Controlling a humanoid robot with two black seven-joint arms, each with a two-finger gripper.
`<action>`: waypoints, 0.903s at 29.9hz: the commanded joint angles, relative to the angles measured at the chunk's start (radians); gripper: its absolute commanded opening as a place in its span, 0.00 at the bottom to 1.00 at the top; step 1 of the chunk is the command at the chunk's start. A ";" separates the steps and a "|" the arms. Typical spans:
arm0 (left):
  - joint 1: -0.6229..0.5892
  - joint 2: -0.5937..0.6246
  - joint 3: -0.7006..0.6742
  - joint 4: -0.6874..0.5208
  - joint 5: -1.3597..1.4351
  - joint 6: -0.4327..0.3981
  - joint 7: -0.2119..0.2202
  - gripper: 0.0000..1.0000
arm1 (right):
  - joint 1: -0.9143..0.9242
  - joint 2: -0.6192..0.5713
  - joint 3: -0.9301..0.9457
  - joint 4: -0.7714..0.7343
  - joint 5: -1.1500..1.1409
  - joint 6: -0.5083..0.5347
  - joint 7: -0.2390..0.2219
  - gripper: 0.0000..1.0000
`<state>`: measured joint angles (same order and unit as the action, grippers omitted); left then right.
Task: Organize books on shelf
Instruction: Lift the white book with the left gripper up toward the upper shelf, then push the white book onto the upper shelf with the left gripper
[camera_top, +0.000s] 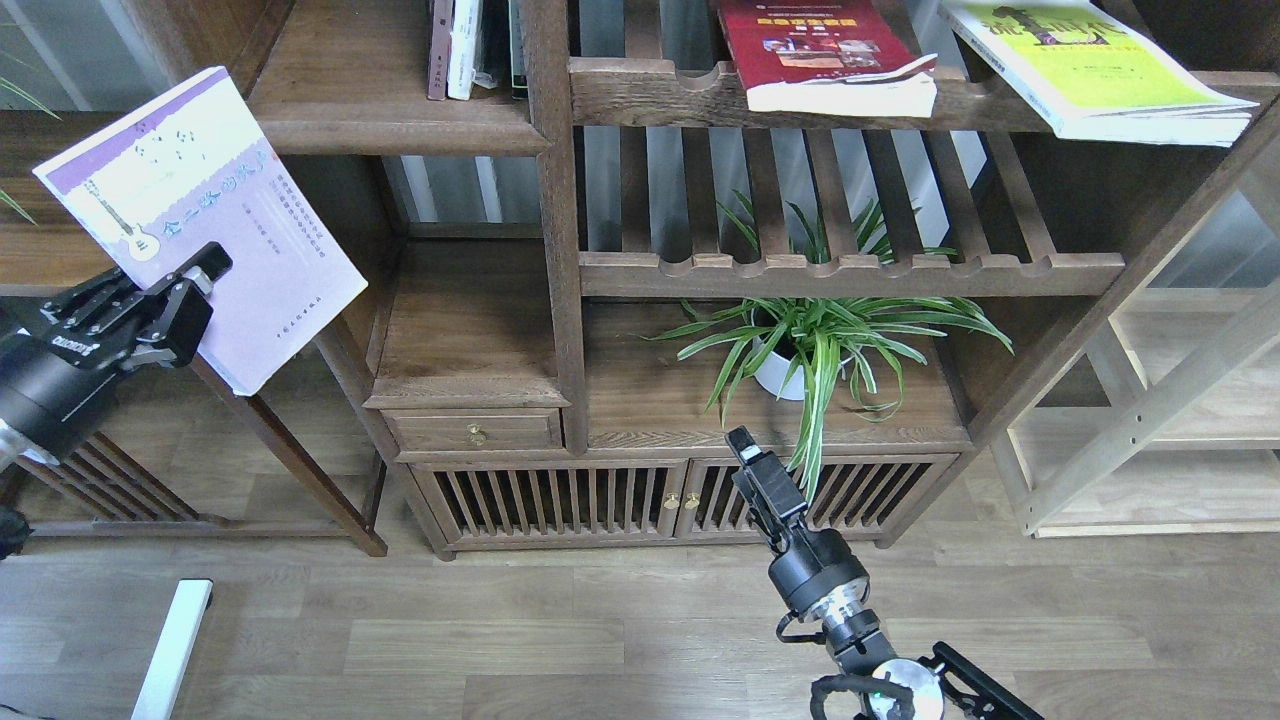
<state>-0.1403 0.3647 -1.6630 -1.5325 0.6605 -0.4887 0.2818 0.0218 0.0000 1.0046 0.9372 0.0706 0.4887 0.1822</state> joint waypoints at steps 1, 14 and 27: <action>-0.027 0.000 0.000 0.000 -0.039 0.000 0.002 0.03 | 0.000 0.000 0.006 0.000 0.000 0.000 0.000 0.99; -0.183 0.020 0.006 0.023 -0.068 0.000 0.106 0.03 | 0.000 0.000 0.006 -0.002 0.000 0.000 0.000 0.99; -0.283 0.023 0.016 0.020 -0.082 0.000 0.175 0.04 | 0.000 0.000 0.006 -0.002 0.000 0.000 0.000 0.99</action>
<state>-0.4031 0.3896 -1.6511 -1.5096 0.5785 -0.4887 0.4367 0.0214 0.0000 1.0110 0.9357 0.0706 0.4887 0.1826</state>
